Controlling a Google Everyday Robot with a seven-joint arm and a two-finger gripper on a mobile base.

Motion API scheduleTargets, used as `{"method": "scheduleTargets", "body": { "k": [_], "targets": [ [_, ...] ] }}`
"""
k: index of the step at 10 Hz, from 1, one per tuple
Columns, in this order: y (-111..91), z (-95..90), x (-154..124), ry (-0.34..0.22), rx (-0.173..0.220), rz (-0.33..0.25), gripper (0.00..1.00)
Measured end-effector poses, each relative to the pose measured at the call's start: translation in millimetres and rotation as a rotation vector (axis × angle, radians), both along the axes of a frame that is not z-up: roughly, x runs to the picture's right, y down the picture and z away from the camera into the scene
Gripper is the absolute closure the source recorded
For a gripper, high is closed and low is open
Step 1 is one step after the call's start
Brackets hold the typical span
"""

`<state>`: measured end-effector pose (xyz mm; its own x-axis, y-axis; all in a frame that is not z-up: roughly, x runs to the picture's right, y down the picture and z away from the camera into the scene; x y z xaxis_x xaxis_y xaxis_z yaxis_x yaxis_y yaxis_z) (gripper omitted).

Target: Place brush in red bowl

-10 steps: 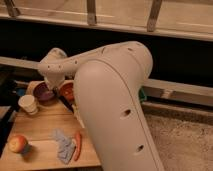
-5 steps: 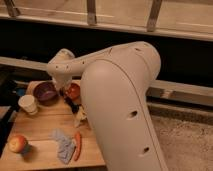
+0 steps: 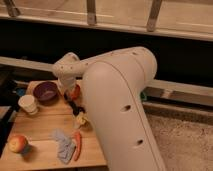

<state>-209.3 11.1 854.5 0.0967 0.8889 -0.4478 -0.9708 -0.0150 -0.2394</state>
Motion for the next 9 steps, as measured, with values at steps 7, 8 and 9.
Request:
{"method": "scheduleTargets", "body": {
  "k": [7, 8, 9],
  "targets": [
    [25.2, 25.3, 6.7, 0.014, -0.123, -0.025, 0.33],
    [24.7, 24.9, 9.5, 0.013, -0.124, -0.024, 0.24],
    [25.2, 24.7, 9.1, 0.009, -0.124, -0.025, 0.21]
  ]
}}
